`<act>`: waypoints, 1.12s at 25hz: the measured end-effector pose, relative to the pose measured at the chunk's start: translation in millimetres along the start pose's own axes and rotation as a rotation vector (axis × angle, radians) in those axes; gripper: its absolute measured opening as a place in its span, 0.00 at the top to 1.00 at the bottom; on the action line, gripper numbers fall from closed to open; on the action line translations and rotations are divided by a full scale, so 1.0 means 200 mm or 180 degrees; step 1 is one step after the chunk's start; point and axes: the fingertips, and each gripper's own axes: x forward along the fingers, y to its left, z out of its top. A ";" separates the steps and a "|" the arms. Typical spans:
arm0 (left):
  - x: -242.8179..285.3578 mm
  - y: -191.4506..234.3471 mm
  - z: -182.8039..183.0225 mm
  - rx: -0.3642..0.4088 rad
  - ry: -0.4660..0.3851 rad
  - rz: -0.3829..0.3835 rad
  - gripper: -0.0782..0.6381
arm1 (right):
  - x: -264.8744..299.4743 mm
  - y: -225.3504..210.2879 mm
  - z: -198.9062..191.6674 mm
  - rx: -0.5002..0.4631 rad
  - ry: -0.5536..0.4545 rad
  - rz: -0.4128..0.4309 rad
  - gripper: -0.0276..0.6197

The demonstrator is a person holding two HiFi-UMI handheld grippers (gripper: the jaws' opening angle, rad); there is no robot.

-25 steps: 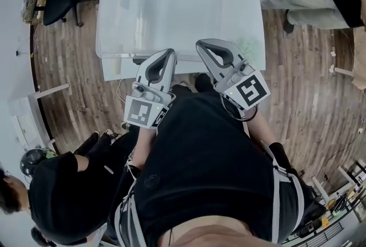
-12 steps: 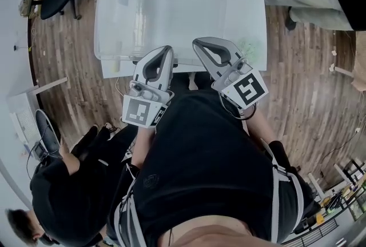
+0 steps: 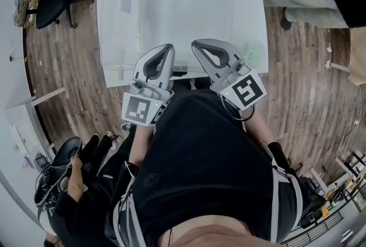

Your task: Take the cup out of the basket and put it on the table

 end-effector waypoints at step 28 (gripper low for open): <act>-0.06 0.42 0.03 -0.0114 -0.0072 -0.0062 0.87 | 0.70 -0.27 -0.13 -0.0373 0.0698 -0.0155 0.75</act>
